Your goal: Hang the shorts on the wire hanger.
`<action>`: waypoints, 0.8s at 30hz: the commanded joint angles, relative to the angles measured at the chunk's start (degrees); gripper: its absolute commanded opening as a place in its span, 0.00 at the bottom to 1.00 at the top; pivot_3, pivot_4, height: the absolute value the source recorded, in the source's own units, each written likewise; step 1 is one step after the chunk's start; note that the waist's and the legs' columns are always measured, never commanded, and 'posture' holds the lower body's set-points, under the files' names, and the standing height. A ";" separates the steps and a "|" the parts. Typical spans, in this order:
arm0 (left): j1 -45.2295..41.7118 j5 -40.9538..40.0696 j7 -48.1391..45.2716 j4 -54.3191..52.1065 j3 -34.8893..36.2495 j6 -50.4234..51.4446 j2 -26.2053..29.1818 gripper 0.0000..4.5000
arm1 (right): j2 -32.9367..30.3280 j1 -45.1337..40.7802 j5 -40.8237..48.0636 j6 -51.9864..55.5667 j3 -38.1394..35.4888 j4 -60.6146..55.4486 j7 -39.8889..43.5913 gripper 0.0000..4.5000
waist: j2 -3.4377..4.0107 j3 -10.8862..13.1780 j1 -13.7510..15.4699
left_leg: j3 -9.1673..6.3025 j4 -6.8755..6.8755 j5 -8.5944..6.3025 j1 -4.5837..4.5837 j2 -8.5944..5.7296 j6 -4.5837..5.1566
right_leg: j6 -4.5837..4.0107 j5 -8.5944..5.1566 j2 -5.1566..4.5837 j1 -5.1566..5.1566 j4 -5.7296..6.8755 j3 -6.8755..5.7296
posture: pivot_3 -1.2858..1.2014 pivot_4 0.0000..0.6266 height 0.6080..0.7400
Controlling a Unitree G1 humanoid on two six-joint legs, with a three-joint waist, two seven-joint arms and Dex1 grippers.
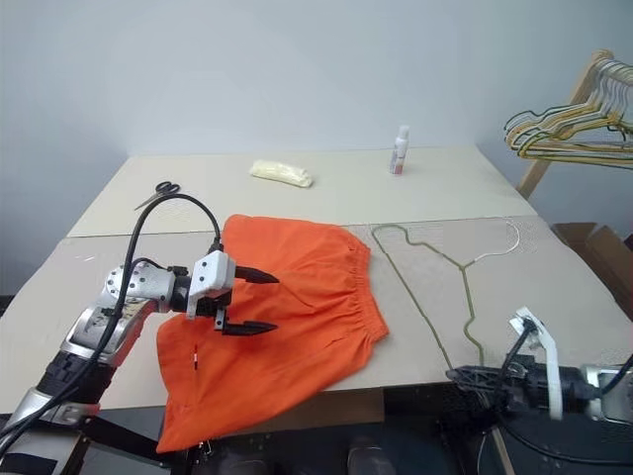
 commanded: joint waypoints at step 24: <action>0.59 1.08 0.11 -2.51 0.59 -1.06 2.85 1.00 | -5.83 -8.38 -8.98 -4.83 16.31 7.59 16.90 0.00 | 0.02 -0.01 1.84 | 0.07 0.10 -0.03 -0.07 -0.05 0.05 | 0.32 0.23 -0.09 -0.18 -0.40 0.05 | 0.50 0.00 1.00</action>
